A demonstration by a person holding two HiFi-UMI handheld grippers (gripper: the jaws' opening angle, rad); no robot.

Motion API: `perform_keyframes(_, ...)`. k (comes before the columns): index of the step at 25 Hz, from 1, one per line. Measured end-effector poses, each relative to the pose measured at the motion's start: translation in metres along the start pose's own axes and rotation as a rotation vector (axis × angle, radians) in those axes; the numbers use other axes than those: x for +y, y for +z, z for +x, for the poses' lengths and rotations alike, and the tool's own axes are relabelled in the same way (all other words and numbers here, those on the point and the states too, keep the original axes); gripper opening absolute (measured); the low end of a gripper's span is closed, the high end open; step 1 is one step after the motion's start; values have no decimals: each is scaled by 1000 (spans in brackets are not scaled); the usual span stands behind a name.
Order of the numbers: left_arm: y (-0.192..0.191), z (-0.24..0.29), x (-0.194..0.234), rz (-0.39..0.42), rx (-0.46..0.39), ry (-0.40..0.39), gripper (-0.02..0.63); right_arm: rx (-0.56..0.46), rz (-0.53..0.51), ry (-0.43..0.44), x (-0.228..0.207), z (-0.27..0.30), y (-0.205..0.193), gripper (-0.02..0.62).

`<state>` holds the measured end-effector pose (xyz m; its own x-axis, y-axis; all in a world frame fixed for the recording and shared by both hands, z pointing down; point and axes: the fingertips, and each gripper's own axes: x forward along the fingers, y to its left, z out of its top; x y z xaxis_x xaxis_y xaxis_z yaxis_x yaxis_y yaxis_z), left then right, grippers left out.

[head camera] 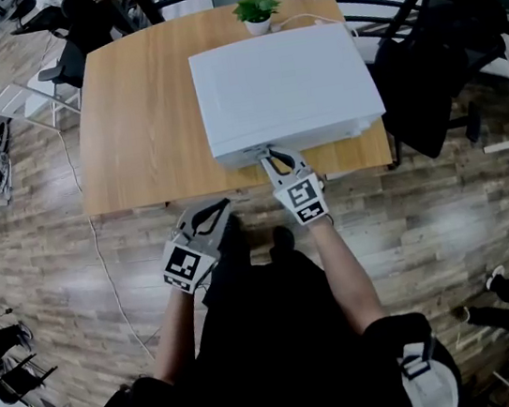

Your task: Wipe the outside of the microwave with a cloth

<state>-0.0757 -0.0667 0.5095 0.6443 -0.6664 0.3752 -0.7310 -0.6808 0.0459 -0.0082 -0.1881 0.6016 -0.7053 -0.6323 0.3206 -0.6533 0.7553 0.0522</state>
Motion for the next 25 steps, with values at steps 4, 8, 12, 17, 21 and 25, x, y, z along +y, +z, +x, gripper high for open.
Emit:
perform_keyframes(4, -1, 3, -3, -3, 3, 4, 3, 5, 10, -14, -10, -4, -3, 29)
perform_keyframes(8, 1, 3, -5, -5, 2, 7, 3, 9, 11, -34, -21, -11, -4, 29)
perform_keyframes(12, 4, 5, -9, 6, -1, 6, 3, 4, -1, -52, -34, -20, -4, 29)
perform_keyframes(17, 7, 10, -15, 14, -3, -1, 3, 14, 8, -96, -56, -34, -9, 29)
perform_keyframes(21, 8, 14, -23, 26, -4, -6, 3, 20, 7, -121, -73, -46, -15, 29)
perform_keyframes(25, 12, 18, -29, 33, -4, -15, 3, 21, -1, -147, -90, -55, -19, 29)
